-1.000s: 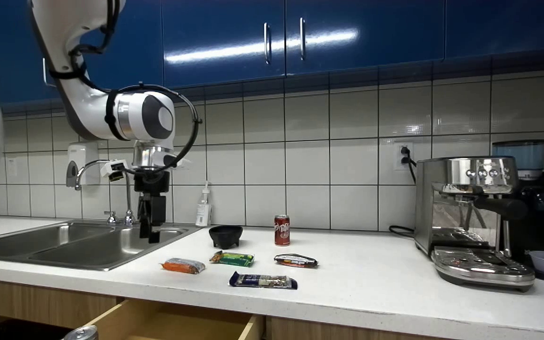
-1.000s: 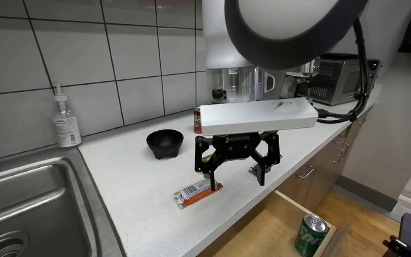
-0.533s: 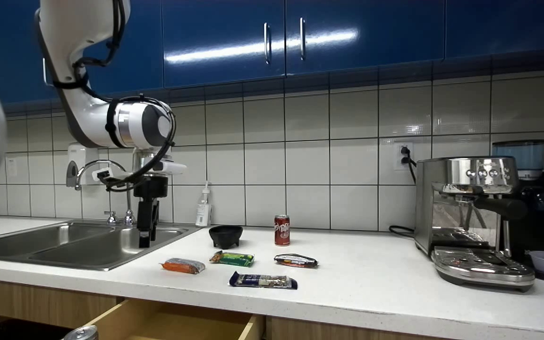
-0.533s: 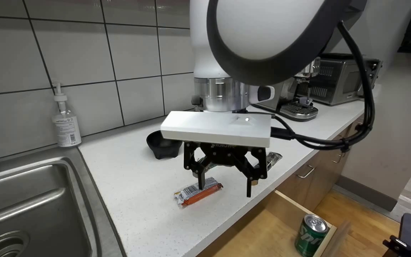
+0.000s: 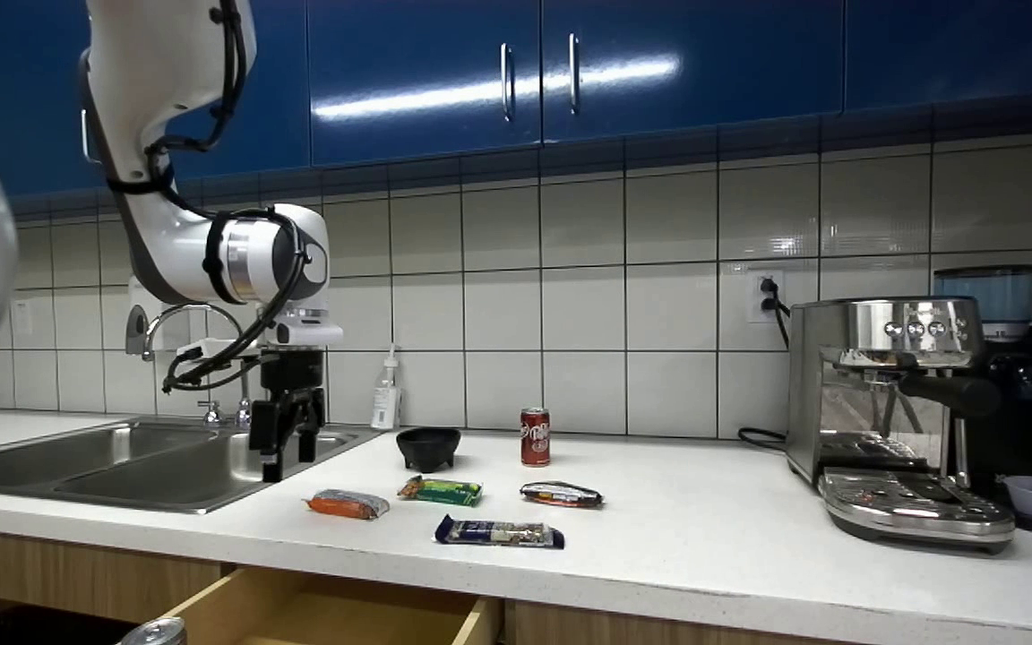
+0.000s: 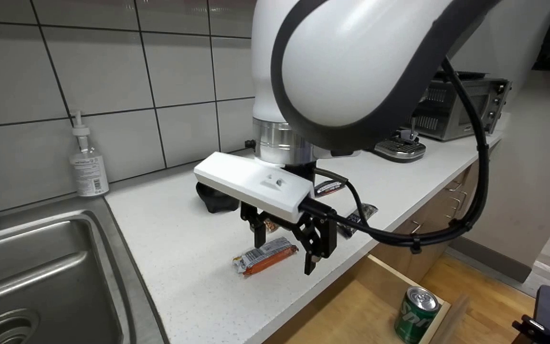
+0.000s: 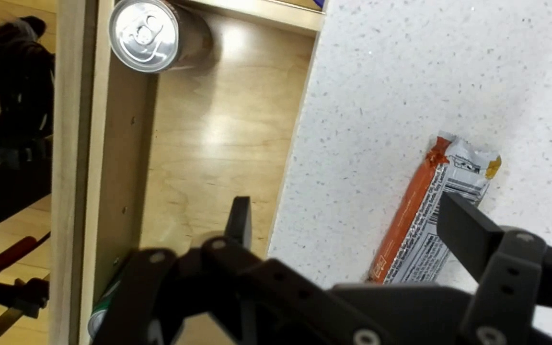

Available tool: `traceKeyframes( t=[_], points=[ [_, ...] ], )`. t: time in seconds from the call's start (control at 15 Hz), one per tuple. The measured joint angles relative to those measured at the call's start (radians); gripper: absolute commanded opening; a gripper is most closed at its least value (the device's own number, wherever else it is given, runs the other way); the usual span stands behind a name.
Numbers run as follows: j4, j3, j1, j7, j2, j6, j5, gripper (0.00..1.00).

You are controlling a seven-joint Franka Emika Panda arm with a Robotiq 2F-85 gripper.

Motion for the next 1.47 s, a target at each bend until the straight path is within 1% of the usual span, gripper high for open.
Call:
traceKeyframes(
  t=[0.2, 0.47, 1.07, 1.47],
  points=[
    [0.005, -0.021, 0.001, 0.065, 0.021, 0.025, -0.011, 1.0],
    [0.025, -0.043, 0.001, 0.113, 0.053, 0.031, -0.013, 1.0],
    [0.115, -0.074, 0.006, 0.172, 0.151, 0.031, -0.015, 1.0],
    [0.181, -0.086, 0.008, 0.189, 0.221, 0.031, -0.015, 1.0]
  ],
)
